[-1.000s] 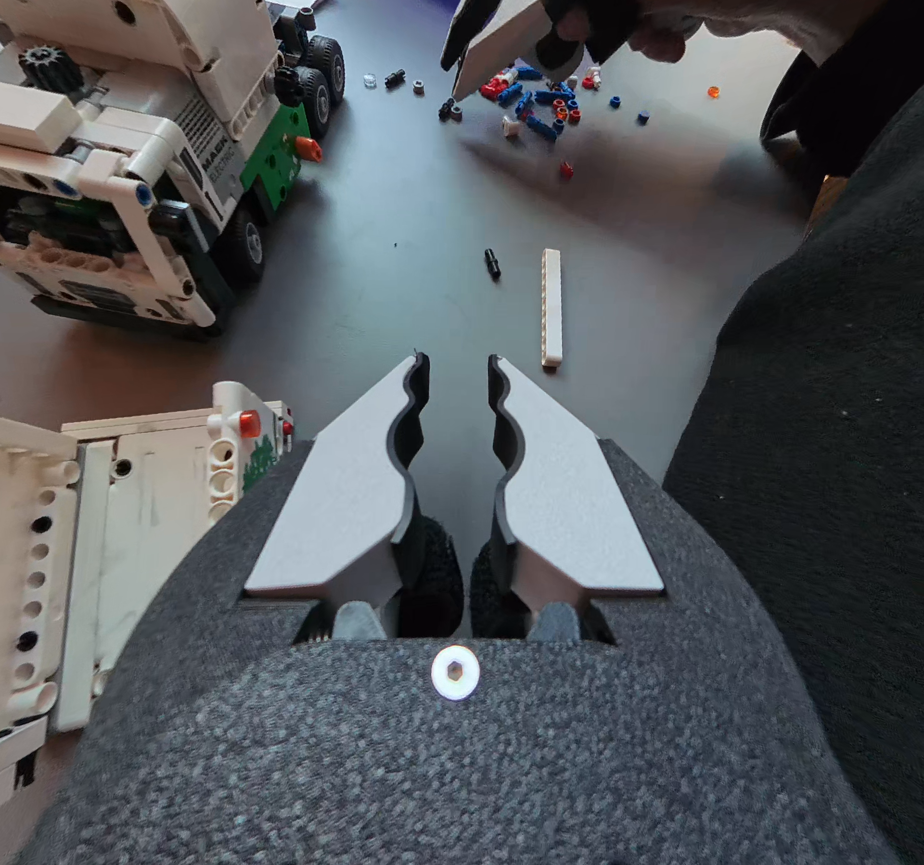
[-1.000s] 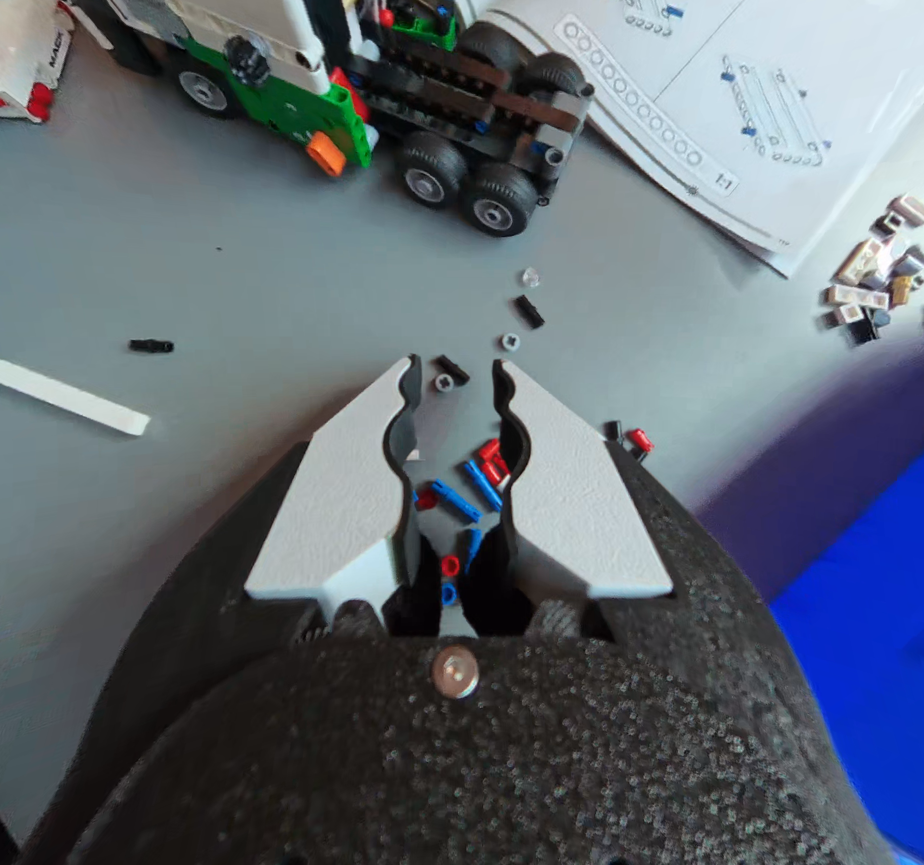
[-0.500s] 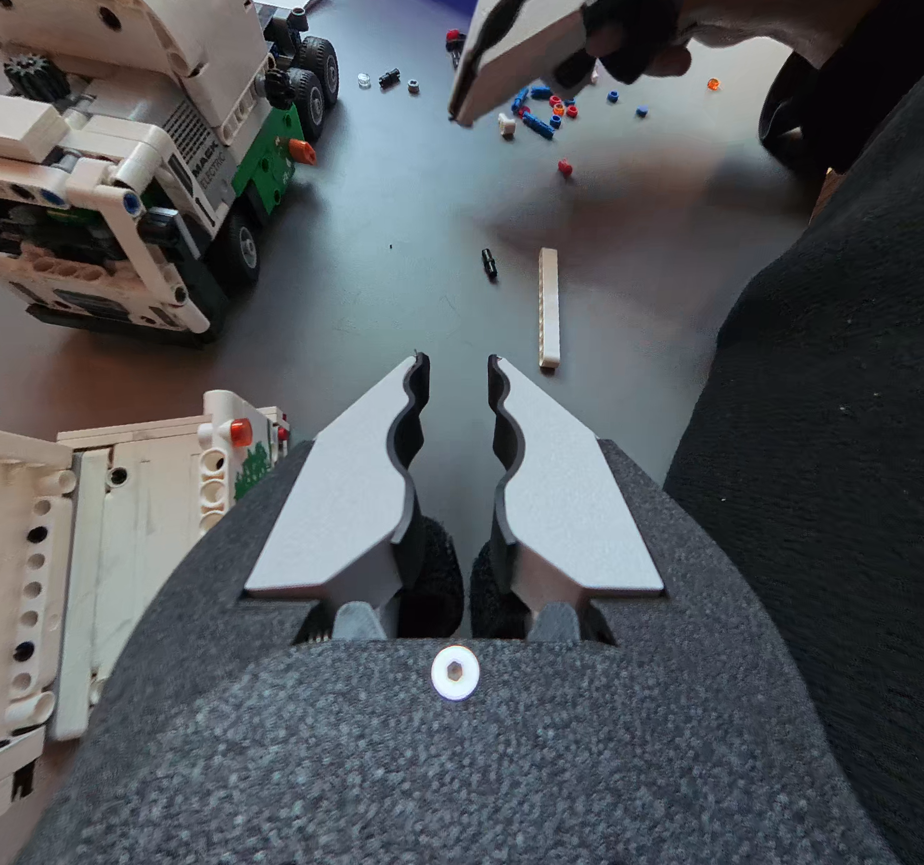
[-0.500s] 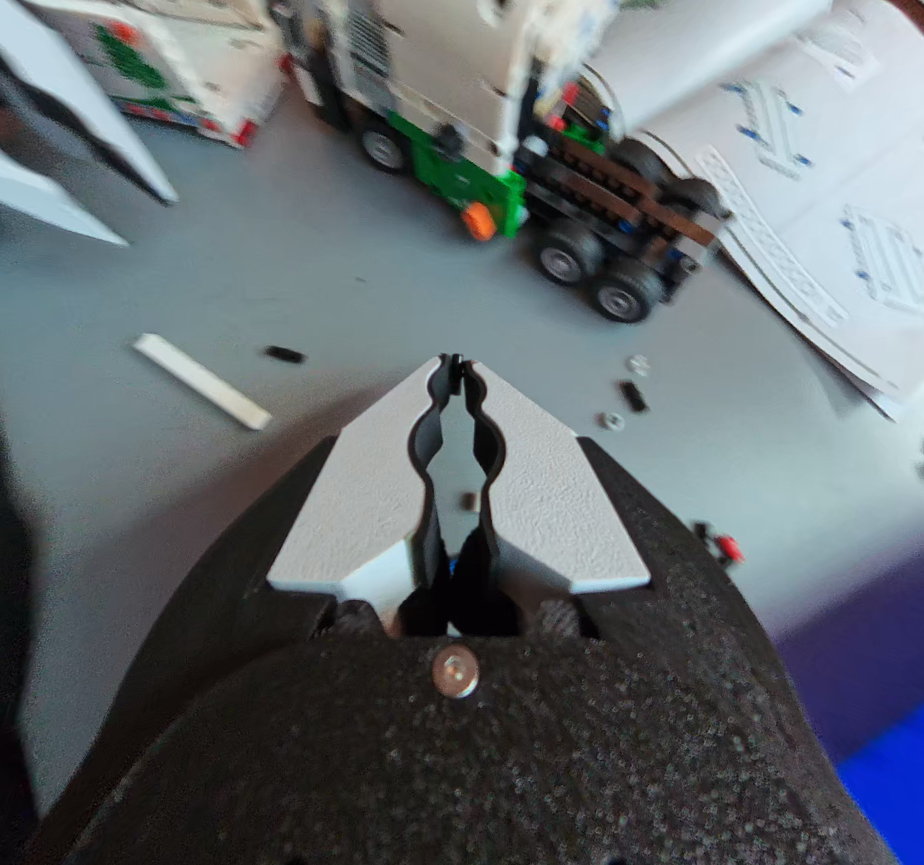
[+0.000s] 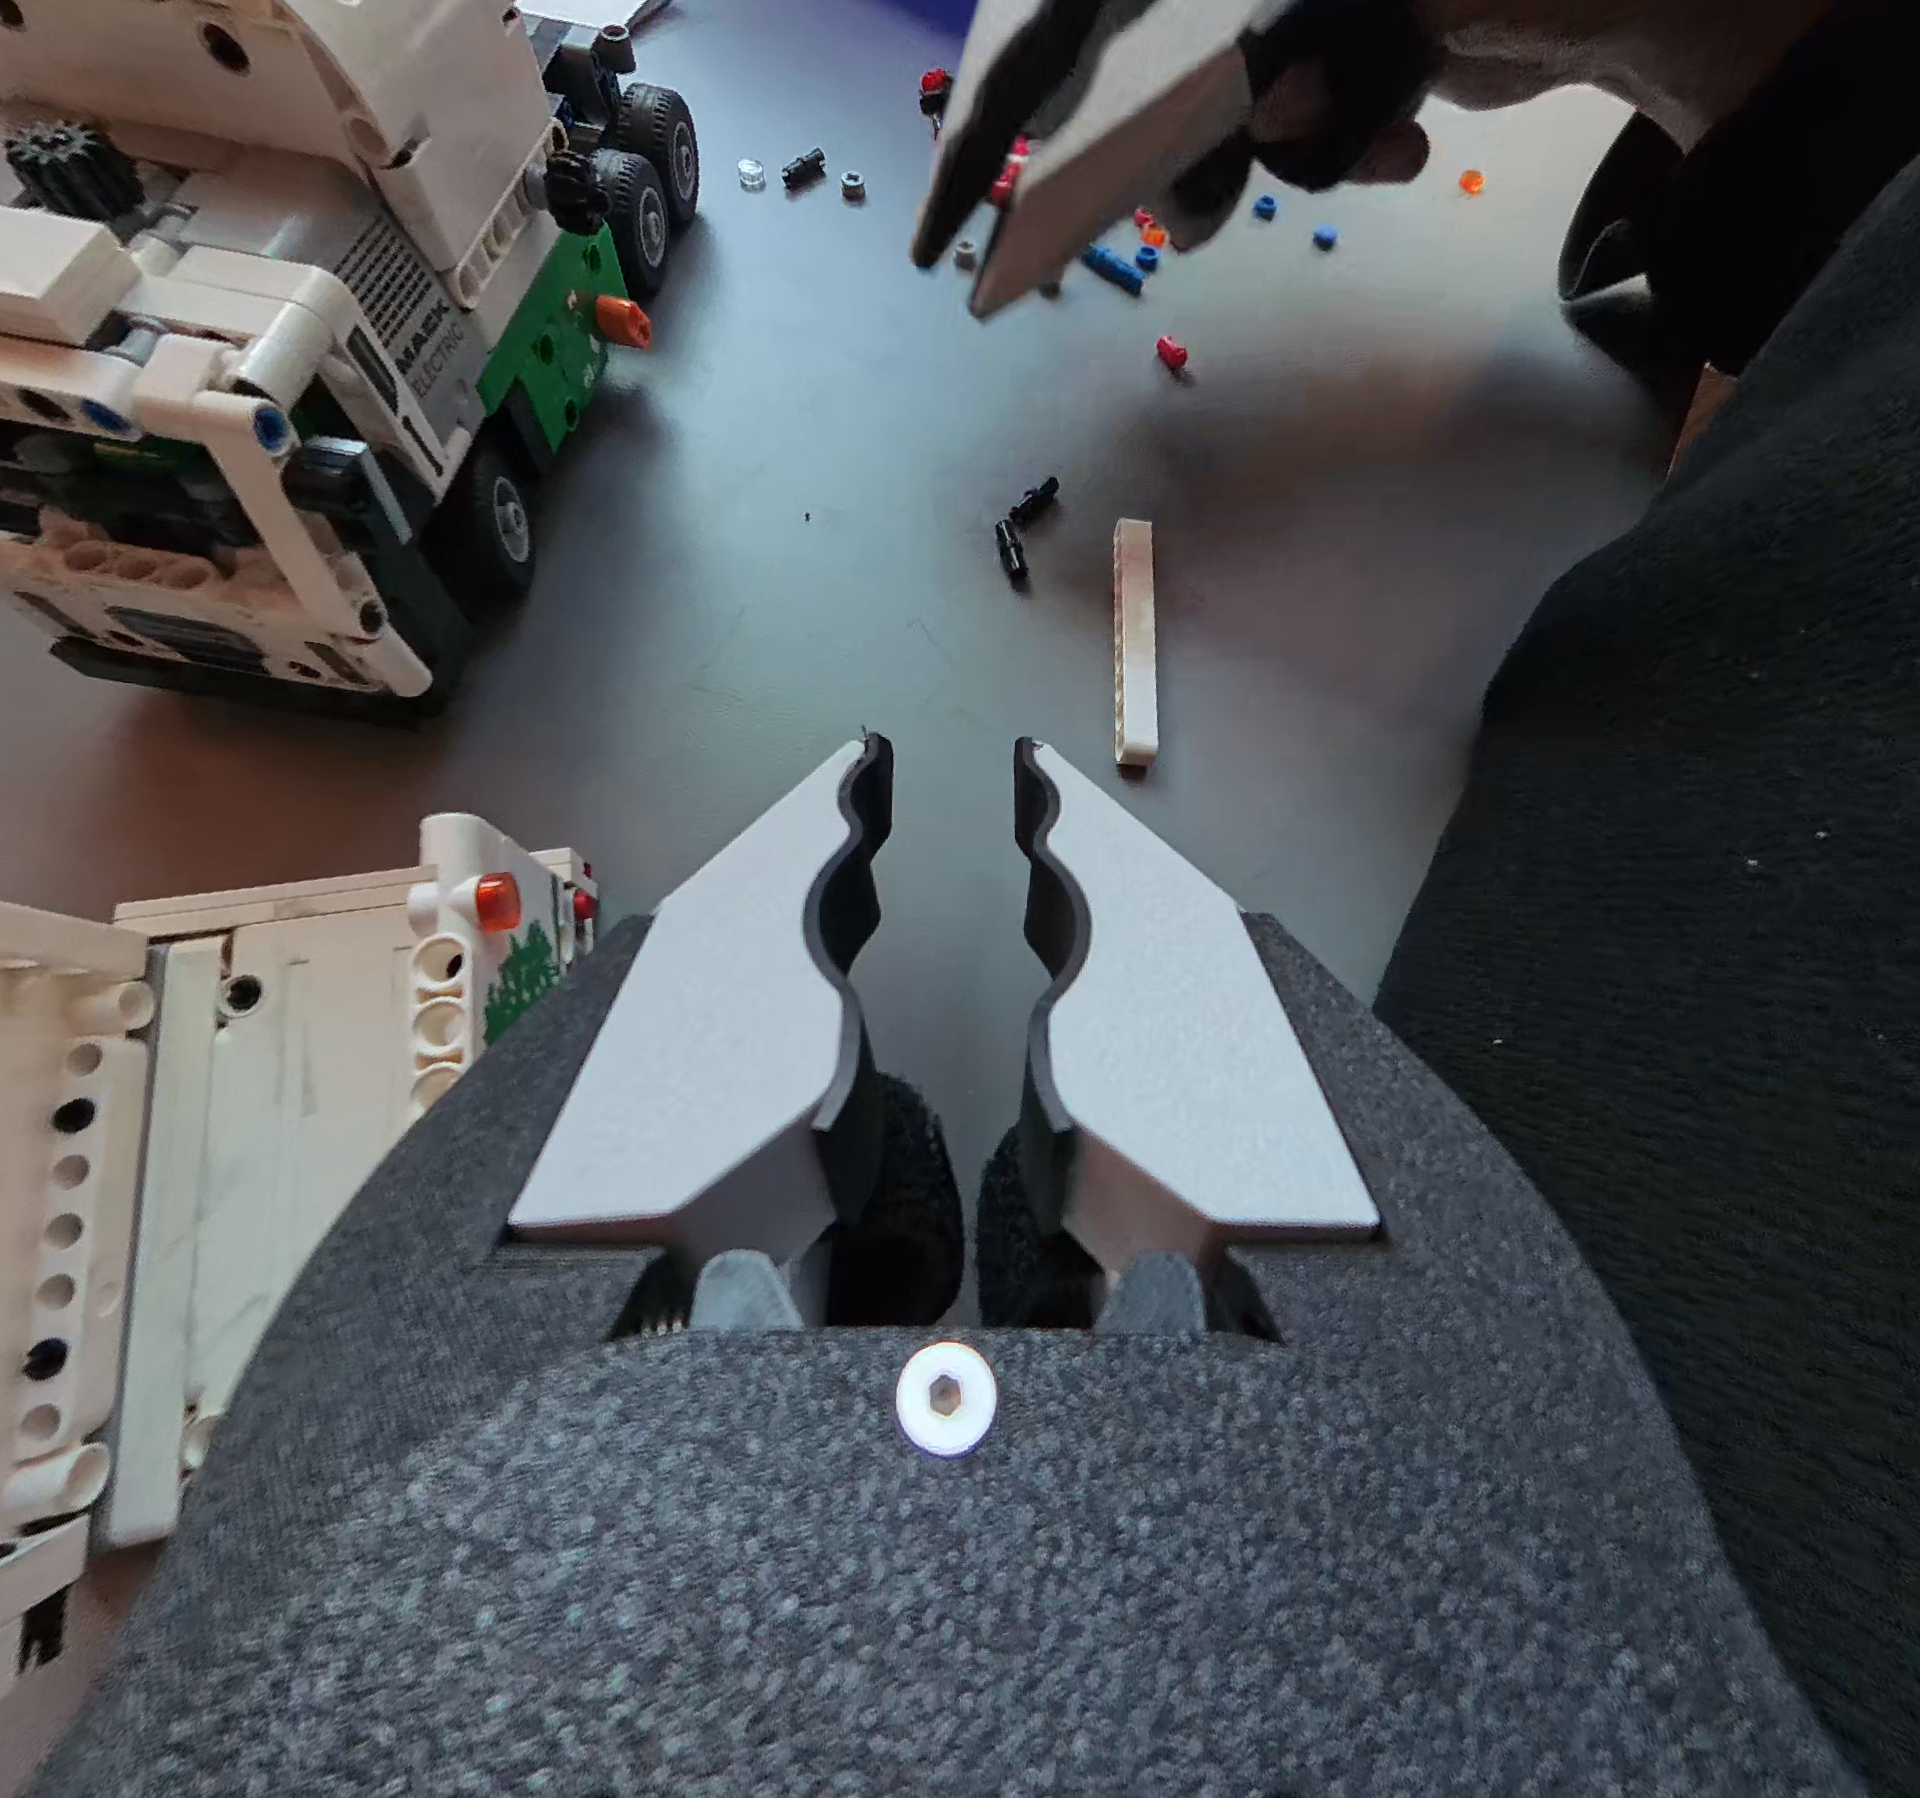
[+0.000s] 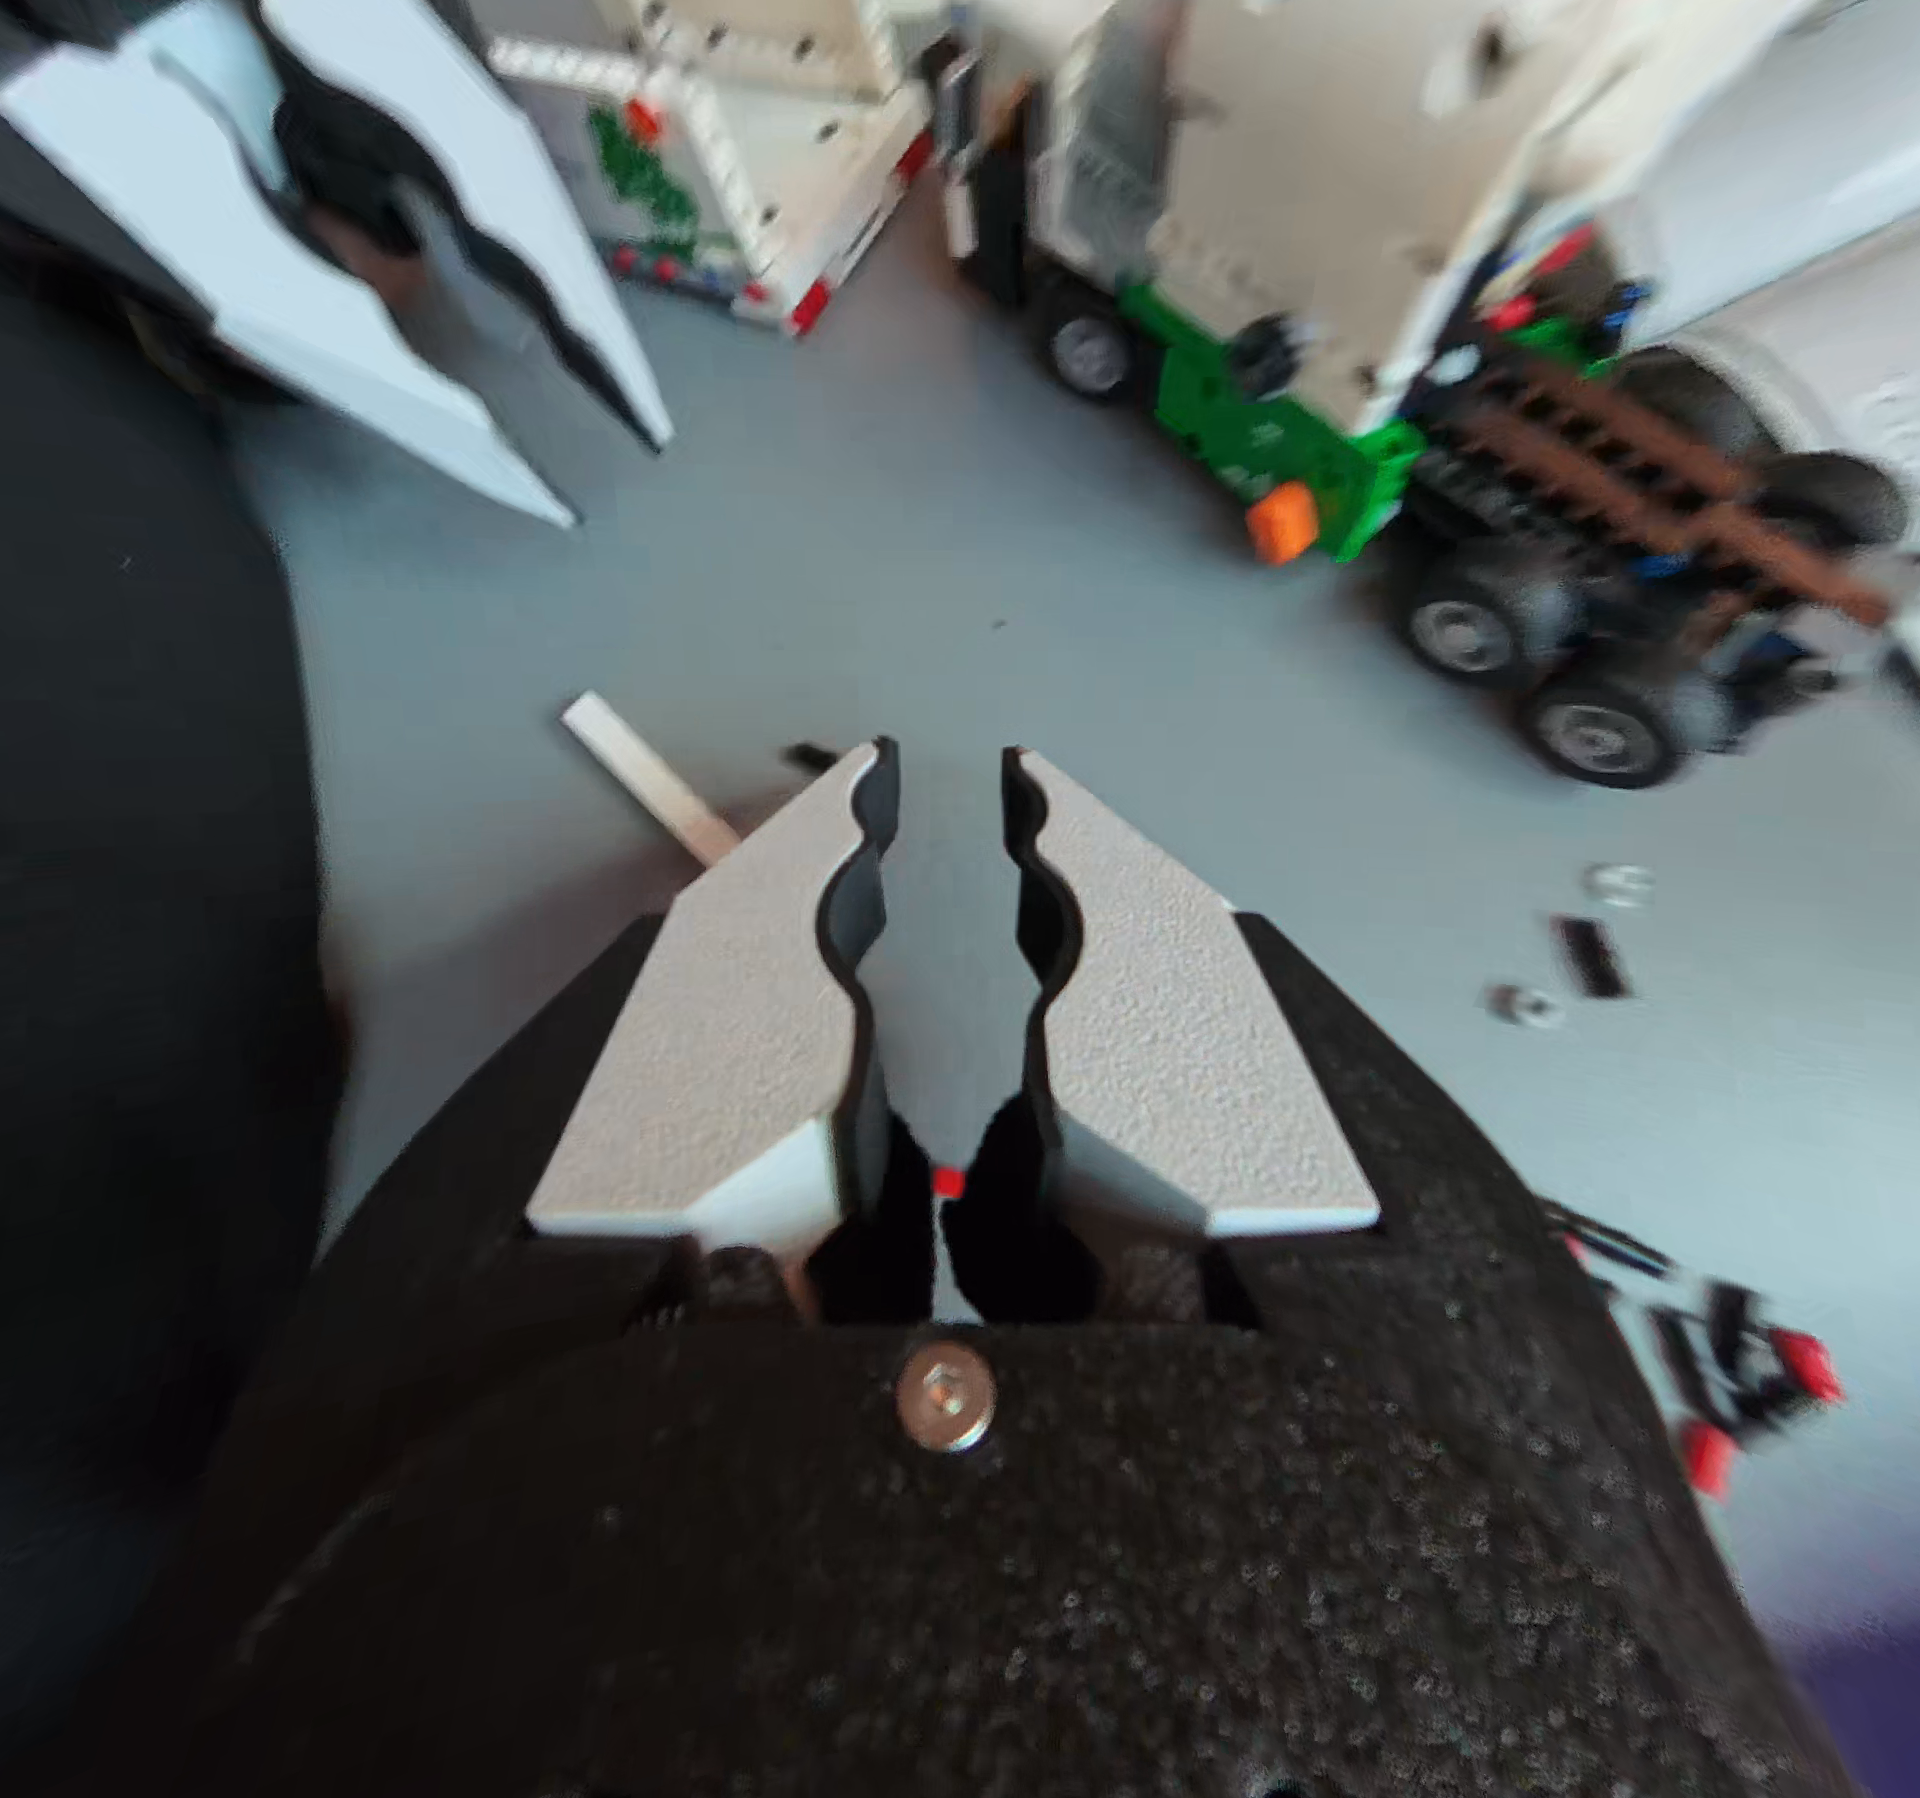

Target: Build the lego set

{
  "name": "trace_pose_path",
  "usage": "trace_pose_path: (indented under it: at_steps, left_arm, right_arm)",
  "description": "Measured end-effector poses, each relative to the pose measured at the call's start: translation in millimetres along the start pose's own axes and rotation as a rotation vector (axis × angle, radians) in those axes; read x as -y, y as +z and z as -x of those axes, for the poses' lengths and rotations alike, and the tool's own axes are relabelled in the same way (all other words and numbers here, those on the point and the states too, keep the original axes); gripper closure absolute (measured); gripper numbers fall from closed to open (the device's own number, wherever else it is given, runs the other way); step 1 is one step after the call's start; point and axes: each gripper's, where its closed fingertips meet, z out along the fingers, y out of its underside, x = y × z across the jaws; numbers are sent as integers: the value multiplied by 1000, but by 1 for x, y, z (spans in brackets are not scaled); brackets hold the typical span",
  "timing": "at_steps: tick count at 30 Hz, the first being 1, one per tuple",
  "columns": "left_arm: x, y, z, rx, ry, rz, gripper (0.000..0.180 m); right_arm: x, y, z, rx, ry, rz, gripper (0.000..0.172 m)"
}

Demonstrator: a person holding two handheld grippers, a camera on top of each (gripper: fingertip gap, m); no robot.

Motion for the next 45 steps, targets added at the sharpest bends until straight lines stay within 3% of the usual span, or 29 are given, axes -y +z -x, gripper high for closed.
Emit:
trace_pose_path:
  at_steps: [4,8,12,15,18,21,23,26,35,37,39,41,45]
  left_arm:
    - [1,0,0,-3,0,-7,159]
    - [1,-1,1,0,-1,-10,159]
    - [2,-3,5,21,3,-17,159]
    - [4,-4,8,32,3,-27,159]
    - [6,-5,7,37,8,-31,159]
    - [4,-5,7,41,12,-21,159]
    - [4,-4,6,39,10,-21,159]
    - [6,-4,4,27,9,-27,159]
    - [5,-4,1,30,21,-18,159]
    - [5,-3,2,28,18,-19,159]
    - [5,-2,2,24,16,-15,159]
    - [6,-1,2,19,18,-12,159]
    - [9,3,1,-10,26,-16,159]
  right_arm:
    - [-6,-31,-94,-407,81,13,152]
    - [-30,-26,-124,-438,129,82,151]
    - [-36,-15,-127,-415,126,86,151]
    - [-35,-13,-128,-411,144,80,167]
    - [-29,-15,-115,-351,171,88,168]
    - [6,-7,-37,-22,75,-32,168]
    - [7,3,9,97,-25,-3,168]
    - [-1,19,22,73,-56,64,168]
    - [-13,33,6,-5,-32,131,167]
    - [-12,30,4,-16,-20,122,160]
    - [-5,16,-1,-42,1,68,154]
    - [-7,-11,-27,-178,33,20,154]
    - [-42,-56,-95,-479,167,55,149]
